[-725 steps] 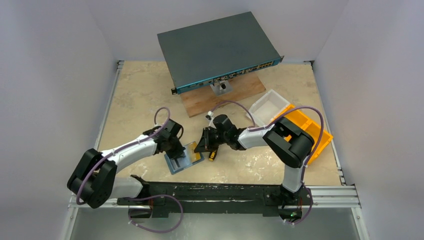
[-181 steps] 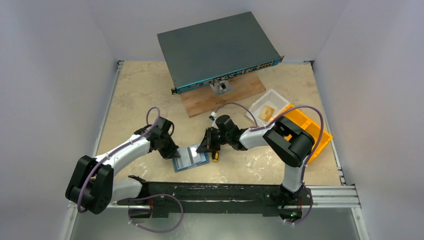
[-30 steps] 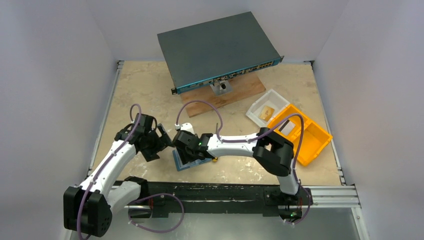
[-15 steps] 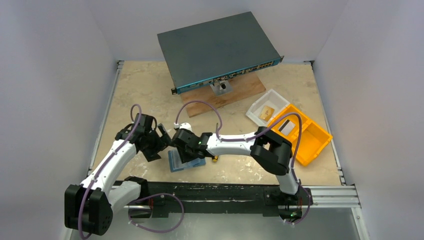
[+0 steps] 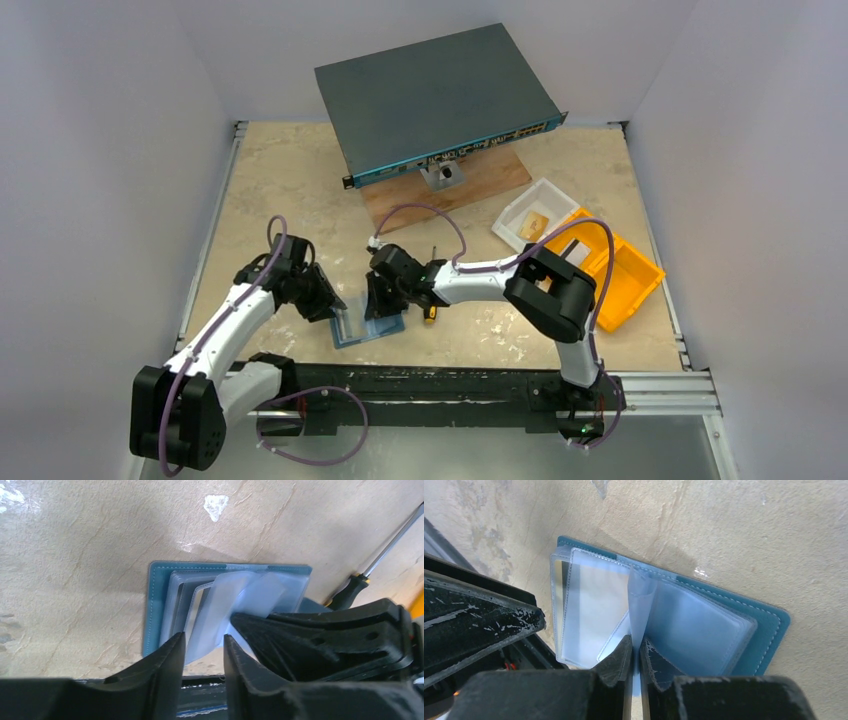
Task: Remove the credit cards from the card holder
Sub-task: Remove the credit card from the card holder.
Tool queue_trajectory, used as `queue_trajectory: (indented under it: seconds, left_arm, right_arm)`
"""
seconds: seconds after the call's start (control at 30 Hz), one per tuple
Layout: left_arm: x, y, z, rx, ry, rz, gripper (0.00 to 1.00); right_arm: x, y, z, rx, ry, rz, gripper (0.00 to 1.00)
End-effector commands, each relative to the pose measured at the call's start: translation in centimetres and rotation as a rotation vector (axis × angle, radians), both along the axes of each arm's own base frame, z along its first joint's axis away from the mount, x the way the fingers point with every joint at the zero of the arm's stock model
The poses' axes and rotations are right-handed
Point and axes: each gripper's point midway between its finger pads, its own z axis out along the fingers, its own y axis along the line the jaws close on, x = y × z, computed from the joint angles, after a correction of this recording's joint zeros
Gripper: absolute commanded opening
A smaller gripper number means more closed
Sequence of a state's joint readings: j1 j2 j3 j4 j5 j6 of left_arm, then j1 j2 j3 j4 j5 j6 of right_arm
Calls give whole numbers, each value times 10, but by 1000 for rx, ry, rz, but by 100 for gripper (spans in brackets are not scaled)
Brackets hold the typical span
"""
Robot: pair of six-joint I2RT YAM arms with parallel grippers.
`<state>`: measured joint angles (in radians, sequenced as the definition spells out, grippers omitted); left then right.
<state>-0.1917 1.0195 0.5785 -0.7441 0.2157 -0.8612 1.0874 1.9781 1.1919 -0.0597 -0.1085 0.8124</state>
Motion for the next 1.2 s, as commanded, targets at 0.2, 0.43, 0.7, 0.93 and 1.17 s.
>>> queue_trajectory:
  seconds: [0.2, 0.43, 0.7, 0.93, 1.17]
  left_arm:
    - [3, -1, -5, 1, -38, -44, 17]
    - [0, 0, -18, 35, -16, -47, 14]
    - [0, -9, -31, 41, 7, -62, 17]
    - [-1, -19, -35, 39, 16, -78, 21]
    - [1, -20, -32, 42, 9, -59, 7]
  right_arm:
    - [-1, -15, -17, 35, 80, 7, 5]
    - [-2, -19, -23, 35, 96, 2, 5]
    - [-2, -22, -27, 35, 105, 0, 4]
    - [-2, -19, -26, 42, 106, 10, 4]
    - [2, -10, -3, 81, 79, 28, 14]
